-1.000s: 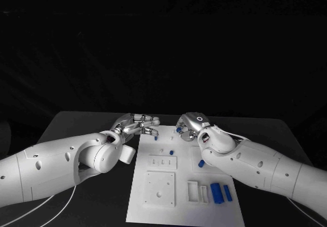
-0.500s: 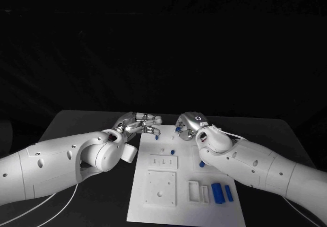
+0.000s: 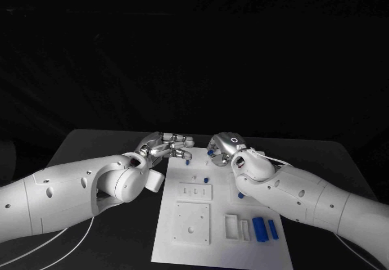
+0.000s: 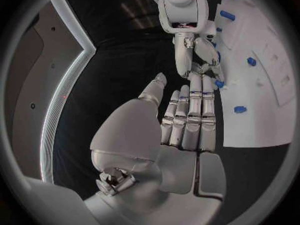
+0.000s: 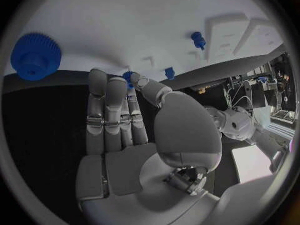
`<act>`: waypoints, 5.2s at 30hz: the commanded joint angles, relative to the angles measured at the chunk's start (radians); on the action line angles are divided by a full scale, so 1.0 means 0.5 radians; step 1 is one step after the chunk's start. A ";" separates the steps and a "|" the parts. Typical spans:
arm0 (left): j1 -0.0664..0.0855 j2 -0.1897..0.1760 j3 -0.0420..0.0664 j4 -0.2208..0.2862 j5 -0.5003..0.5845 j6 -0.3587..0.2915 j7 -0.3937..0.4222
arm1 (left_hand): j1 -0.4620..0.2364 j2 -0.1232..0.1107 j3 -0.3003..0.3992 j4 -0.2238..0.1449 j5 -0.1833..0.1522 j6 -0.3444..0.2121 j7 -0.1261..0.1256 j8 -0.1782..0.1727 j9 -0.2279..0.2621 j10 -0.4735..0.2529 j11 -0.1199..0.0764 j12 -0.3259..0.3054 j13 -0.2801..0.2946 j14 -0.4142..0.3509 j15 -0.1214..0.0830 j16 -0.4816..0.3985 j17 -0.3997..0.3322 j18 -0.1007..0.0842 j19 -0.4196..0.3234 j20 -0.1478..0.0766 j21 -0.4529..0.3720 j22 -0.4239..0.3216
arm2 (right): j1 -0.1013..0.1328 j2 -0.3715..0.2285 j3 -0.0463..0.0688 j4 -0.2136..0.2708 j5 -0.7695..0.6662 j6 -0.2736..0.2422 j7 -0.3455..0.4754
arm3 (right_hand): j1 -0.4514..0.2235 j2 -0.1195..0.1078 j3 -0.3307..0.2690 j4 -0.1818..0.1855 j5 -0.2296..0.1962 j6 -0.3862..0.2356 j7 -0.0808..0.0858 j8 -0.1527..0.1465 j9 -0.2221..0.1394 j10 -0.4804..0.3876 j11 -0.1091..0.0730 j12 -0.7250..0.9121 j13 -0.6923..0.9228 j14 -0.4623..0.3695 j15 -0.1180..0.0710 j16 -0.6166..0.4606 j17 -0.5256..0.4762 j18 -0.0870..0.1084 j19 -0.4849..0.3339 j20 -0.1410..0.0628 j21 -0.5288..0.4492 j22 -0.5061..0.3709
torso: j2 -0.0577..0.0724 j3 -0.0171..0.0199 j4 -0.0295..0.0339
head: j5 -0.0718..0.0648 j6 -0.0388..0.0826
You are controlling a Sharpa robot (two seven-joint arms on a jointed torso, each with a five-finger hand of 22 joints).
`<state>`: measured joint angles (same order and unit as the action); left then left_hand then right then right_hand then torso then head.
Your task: Assemble the parts on the task board
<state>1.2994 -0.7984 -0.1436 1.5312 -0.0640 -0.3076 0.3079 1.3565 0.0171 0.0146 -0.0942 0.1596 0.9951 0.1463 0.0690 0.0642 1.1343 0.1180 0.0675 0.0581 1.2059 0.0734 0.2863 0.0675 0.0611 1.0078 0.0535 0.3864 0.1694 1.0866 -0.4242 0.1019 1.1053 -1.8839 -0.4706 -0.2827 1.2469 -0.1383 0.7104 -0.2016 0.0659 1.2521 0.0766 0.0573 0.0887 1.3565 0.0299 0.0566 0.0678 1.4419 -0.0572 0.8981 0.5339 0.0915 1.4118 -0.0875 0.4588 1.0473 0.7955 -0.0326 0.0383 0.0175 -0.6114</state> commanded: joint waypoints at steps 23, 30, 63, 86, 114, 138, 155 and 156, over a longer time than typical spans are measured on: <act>0.007 0.013 0.002 -0.001 -0.001 0.032 -0.002 | -0.013 -0.001 -0.016 -0.002 -0.001 0.000 0.007 -0.009 0.002 -0.014 0.003 -0.006 0.003 -0.004 -0.002 0.010 0.001 -0.015 -0.019 -0.001 0.008 -0.008 | -0.002 0.062 0.000 -0.078 0.000 0.082 0.032 | 0.009 0.020 -0.033 -0.008 0.010 -0.022 0.014 0.013 -0.011 -0.014 -0.008 0.005 -0.005 0.002 -0.005 -0.006 -0.026 0.029 0.033 0.007 -0.076 0.056 | 0.005 -0.0018 -0.006 | 0.011 -0.010; 0.008 0.014 0.002 -0.003 -0.001 0.033 -0.004 | -0.013 -0.001 -0.016 -0.002 -0.001 0.000 0.007 -0.009 0.002 -0.014 0.003 -0.006 0.003 -0.004 -0.002 0.010 0.001 -0.015 -0.019 -0.001 0.008 -0.008 | -0.002 0.064 -0.001 -0.092 0.030 0.107 0.036 | -0.014 -0.004 -0.124 0.010 0.030 -0.099 0.032 0.009 -0.032 -0.105 0.017 0.004 -0.012 -0.004 0.008 -0.015 -0.035 0.031 0.038 0.017 -0.113 0.063 | 0.004 -0.0031 -0.005 | 0.011 -0.010; 0.009 -0.022 0.002 -0.029 -0.007 0.023 -0.012 | 0.001 -0.007 -0.005 -0.045 0.007 0.003 0.007 -0.009 0.002 -0.005 0.000 -0.007 0.003 -0.003 -0.005 0.007 0.001 -0.015 -0.029 -0.004 0.031 -0.009 | 0.000 -0.553 0.189 0.422 0.388 0.067 0.070 | 0.046 -0.137 -0.623 0.064 0.347 -0.240 0.026 0.016 -0.041 0.106 -0.083 0.326 0.218 0.006 -0.054 -0.031 0.001 -0.033 0.115 -0.036 -0.267 0.067 | -0.029 0.0223 -0.069 | 0.027 0.016; 0.008 0.003 0.001 -0.058 -0.033 0.031 -0.035 | -0.006 -0.007 -0.014 -0.064 0.007 0.004 0.007 -0.009 0.002 -0.019 0.002 -0.005 0.003 0.003 -0.011 0.051 0.002 0.005 -0.048 -0.011 0.170 0.068 | -0.011 -0.492 0.213 0.207 0.407 0.489 0.088 | 0.026 -0.083 -1.042 0.167 0.659 -0.418 0.057 0.012 -0.041 -0.212 -0.057 2.171 2.148 0.001 -0.013 0.466 0.941 -0.012 0.162 0.004 0.347 0.618 | -0.026 0.0264 -0.060 | 0.024 0.000; 0.008 0.016 0.001 -0.071 -0.049 0.016 -0.073 | -0.010 -0.005 -0.012 -0.062 0.008 0.005 0.007 -0.009 0.002 -0.017 0.002 -0.005 0.003 0.002 -0.011 0.056 0.002 0.005 -0.057 -0.012 0.185 0.073 | -0.017 -0.360 0.212 0.044 0.421 0.516 0.110 | 0.014 -0.070 -1.119 0.235 0.687 -0.435 0.059 0.011 -0.041 -0.211 -0.054 2.160 2.168 0.012 -0.013 0.455 0.998 -0.011 0.181 0.004 0.308 0.653 | -0.025 0.0271 -0.060 | 0.036 -0.022; 0.008 0.028 0.001 -0.079 -0.049 0.016 -0.078 | -0.015 -0.001 -0.011 -0.056 0.009 0.004 0.007 -0.009 0.002 -0.017 0.002 -0.005 0.003 0.001 -0.011 0.057 0.002 0.005 -0.059 -0.011 0.187 0.073 | -0.017 -0.311 0.203 -0.047 0.434 0.670 0.118 | 0.013 -0.028 -1.094 0.233 0.733 -0.390 0.050 0.010 -0.040 -0.197 -0.062 2.177 2.189 0.016 -0.019 0.468 1.027 -0.014 0.187 0.000 0.316 0.658 | -0.024 0.0289 -0.063 | 0.047 -0.033; 0.008 0.026 0.001 -0.079 -0.049 0.015 -0.077 | -0.015 -0.001 -0.011 -0.056 0.009 0.004 0.007 -0.009 0.002 -0.017 0.002 -0.005 0.003 0.001 -0.011 0.057 0.002 0.005 -0.059 -0.011 0.187 0.073 | -0.017 -0.311 0.196 0.065 0.271 0.515 0.072 | -0.064 -0.007 -0.599 0.026 0.616 -0.098 -0.018 0.012 -0.028 -0.156 -0.109 2.212 2.237 0.023 -0.045 0.481 1.039 -0.047 0.183 -0.028 0.397 0.669 | -0.026 0.0290 -0.063 | 0.056 -0.035; 0.008 0.026 0.001 -0.079 -0.049 0.015 -0.077 | -0.015 -0.001 -0.011 -0.056 0.009 0.004 0.007 -0.009 0.002 -0.017 0.002 -0.005 0.003 0.001 -0.011 0.057 0.002 0.005 -0.059 -0.011 0.187 0.073 | -0.017 -0.313 0.196 0.086 0.264 0.502 0.066 | -0.067 -0.008 -0.601 0.028 0.616 -0.097 -0.018 0.011 -0.029 -0.156 -0.109 2.211 2.236 0.023 -0.046 0.482 1.040 -0.048 0.183 -0.029 0.400 0.670 | -0.026 0.0290 -0.063 | 0.057 -0.035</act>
<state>1.3024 -0.7869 -0.1440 1.4898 -0.0850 -0.3051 0.2656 1.3565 0.0171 0.0067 -0.1221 0.1596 0.9950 0.1464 0.0690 0.0641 1.1307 0.1215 0.0675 0.0579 1.2111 0.0681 0.3090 0.0675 0.0614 0.9863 0.0500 0.4759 0.2048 1.0795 -0.5806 0.2004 1.1370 -1.7042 -0.1996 -0.2343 1.2187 -0.1479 0.4076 -0.1908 0.3756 1.1430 0.0803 0.0609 0.0655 1.2780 -0.0198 1.1572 1.1853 1.4528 -0.0748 1.1338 1.0531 0.0765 1.4667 -0.0928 0.6541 1.3075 0.7822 -0.0179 0.0063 0.0443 -0.6299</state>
